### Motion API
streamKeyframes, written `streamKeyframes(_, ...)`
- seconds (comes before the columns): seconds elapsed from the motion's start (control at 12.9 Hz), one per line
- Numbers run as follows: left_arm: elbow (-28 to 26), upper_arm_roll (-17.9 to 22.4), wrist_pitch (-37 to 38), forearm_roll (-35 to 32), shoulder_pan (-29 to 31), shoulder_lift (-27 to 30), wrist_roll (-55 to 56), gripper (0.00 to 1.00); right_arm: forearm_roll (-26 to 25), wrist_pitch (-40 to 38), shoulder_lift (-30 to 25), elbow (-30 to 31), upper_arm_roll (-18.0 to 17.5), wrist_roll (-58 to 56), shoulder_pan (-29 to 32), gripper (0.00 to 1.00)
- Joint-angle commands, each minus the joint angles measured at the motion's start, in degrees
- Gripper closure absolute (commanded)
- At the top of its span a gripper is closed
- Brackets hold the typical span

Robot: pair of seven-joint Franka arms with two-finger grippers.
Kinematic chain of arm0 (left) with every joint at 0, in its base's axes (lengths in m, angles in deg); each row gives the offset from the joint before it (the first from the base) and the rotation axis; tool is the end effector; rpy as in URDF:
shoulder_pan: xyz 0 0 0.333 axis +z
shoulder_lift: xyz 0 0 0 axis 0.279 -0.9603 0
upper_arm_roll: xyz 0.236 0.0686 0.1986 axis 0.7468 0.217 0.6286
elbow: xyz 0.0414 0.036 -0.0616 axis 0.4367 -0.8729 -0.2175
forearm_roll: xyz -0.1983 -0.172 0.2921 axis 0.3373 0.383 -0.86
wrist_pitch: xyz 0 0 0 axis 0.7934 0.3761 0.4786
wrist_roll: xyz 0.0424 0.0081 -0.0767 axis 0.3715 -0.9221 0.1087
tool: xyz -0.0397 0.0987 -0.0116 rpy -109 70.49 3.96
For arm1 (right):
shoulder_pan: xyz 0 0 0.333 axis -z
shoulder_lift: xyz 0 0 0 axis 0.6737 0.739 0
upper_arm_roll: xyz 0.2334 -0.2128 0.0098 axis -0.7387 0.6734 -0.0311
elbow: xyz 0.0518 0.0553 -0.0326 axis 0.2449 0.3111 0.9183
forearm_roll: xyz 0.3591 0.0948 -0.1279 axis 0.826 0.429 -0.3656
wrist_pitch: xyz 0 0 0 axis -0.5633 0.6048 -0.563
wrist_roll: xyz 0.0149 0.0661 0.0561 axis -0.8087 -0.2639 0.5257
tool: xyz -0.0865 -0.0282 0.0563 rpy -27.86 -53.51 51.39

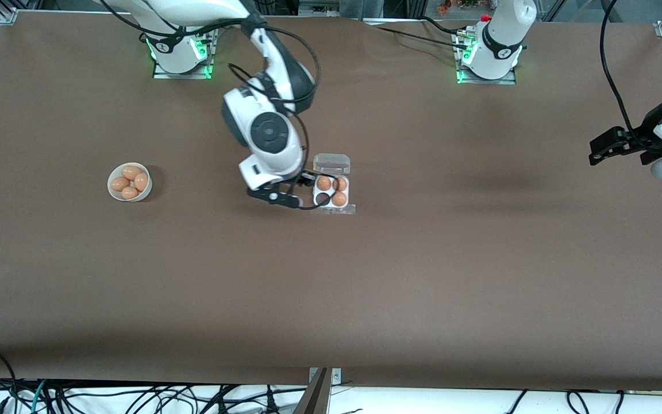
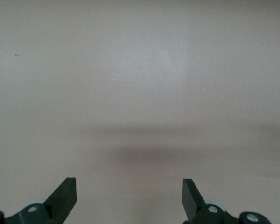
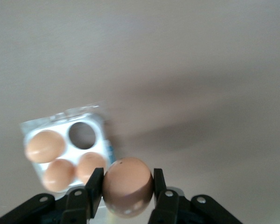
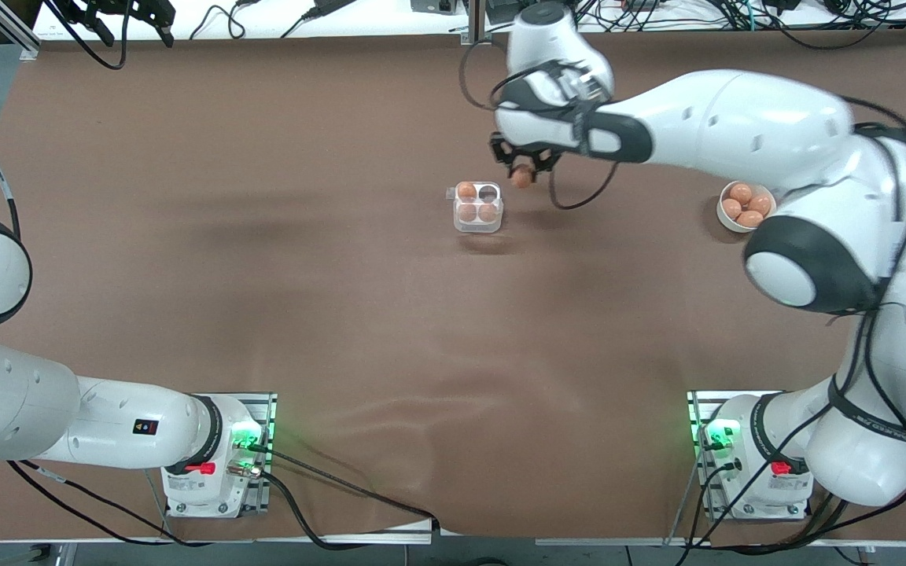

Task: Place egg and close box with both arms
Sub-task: 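Lift the egg with the right gripper and carry it over the carton, then lower the egg into the empty carton slot and open the right gripper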

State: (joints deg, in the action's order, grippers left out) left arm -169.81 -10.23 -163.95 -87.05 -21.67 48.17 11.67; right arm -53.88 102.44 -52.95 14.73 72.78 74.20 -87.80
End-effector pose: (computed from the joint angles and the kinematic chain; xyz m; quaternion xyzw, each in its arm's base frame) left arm 0.5720 0.0076 0.5865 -0.9995 -0.0160 0.0159 0.0200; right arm 0.5249 0.4564 0.2961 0.9890 -0.1345 -0.0599 0.0147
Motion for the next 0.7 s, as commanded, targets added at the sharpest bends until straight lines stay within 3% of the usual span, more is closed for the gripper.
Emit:
streamKeyframes(0.0,1.9,0.3,1.2,-0.2,-0.2,-0.9,-0.8,0.00,1.3,1.5,5.7,-6.9,0.5,1.1,-1.0,0.83)
streamKeyframes(0.23,1.9,0.2,1.2,-0.2,-0.3,-0.9,-0.8,0.00,1.4,6.9,7.4,-6.9,-0.8,0.7,-0.9,0.83)
streamKeyframes(0.62,1.9,0.2,1.2,-0.1,-0.3,-0.9,-0.8,0.00,1.4,9.5,9.1,-6.9,-1.6,0.6,-1.0,0.83)
